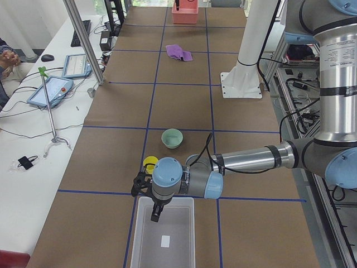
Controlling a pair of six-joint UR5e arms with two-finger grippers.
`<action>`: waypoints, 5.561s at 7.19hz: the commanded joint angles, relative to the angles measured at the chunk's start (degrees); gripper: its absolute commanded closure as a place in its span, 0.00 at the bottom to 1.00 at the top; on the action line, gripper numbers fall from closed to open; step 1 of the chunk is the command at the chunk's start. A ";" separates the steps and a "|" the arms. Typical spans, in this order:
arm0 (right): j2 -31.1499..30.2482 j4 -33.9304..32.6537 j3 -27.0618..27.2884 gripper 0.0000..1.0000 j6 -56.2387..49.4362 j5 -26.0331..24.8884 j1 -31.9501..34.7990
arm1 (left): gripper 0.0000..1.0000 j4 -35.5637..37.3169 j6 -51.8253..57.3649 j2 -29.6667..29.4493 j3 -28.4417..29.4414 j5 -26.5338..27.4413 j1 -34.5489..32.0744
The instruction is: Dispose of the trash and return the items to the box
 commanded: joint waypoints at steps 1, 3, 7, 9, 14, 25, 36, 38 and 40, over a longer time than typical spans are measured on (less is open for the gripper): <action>0.12 0.07 0.16 0.00 -0.19 0.03 -0.54 | 0.02 -0.04 -0.73 0.50 -0.39 -3.62 0.39; 0.12 -0.02 1.73 0.00 0.08 0.20 -0.89 | 0.02 -5.79 -13.50 0.42 -1.35 -3.01 4.75; 0.20 0.07 1.75 0.00 0.08 2.76 -2.29 | 0.02 -11.02 -43.90 4.97 -13.35 2.44 16.44; 0.29 0.07 1.83 0.00 0.08 2.67 -2.73 | 0.02 -11.02 -56.74 5.87 -18.31 6.11 25.40; 0.38 0.07 1.66 0.00 0.17 1.88 -4.05 | 0.03 -10.76 -81.06 5.26 -24.22 18.85 45.72; 0.38 0.07 1.22 0.00 0.17 1.79 -4.41 | 1.00 -11.37 -84.59 -2.92 -14.45 17.22 46.10; 0.91 0.07 1.04 0.00 0.17 1.79 -4.49 | 1.00 5.39 -19.09 -9.58 7.30 -6.53 0.51; 1.17 0.07 0.96 0.00 0.25 1.79 -5.11 | 1.00 4.71 -11.58 -11.88 15.92 -6.00 -1.36; 1.17 0.07 0.87 0.00 0.25 1.70 -5.54 | 1.00 5.06 -10.76 -11.19 16.48 -4.59 -2.86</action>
